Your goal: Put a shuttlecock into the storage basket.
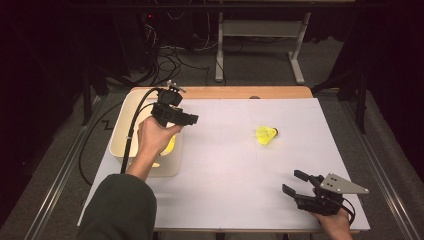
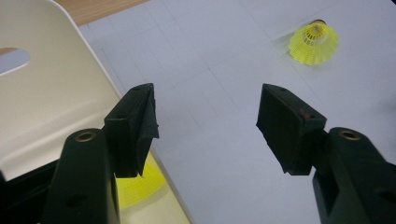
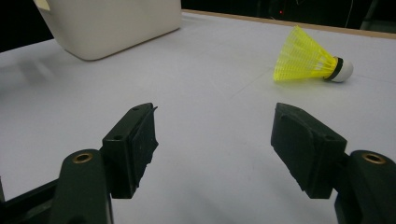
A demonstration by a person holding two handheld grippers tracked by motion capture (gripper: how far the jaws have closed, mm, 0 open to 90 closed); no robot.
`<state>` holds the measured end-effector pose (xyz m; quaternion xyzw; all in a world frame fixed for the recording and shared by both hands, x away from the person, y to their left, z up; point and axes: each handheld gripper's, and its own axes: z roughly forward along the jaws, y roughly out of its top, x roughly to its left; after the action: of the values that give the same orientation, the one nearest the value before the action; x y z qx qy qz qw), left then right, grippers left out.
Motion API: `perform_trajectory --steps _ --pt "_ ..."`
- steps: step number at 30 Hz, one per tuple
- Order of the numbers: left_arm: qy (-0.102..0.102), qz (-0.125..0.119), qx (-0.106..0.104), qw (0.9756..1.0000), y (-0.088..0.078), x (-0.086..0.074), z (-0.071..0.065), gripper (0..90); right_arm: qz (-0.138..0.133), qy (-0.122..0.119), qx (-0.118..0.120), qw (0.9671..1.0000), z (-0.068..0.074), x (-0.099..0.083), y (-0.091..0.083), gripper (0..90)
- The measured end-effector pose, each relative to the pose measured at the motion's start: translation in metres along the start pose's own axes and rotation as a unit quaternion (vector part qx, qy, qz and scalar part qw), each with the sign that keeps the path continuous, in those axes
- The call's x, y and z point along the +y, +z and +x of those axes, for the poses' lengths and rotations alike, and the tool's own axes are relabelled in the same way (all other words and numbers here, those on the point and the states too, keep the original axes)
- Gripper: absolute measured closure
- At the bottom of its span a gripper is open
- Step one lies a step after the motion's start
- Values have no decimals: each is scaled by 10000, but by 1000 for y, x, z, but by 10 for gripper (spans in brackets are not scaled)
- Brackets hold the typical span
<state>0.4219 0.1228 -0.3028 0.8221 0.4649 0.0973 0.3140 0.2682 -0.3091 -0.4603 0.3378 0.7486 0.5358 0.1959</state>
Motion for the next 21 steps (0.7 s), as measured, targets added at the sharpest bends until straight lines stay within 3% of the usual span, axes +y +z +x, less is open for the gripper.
perform_trajectory --steps 21 --pt "179 2 -105 9998 9 4 -20 381 -1 -3 4 10000 0 0 0 317"
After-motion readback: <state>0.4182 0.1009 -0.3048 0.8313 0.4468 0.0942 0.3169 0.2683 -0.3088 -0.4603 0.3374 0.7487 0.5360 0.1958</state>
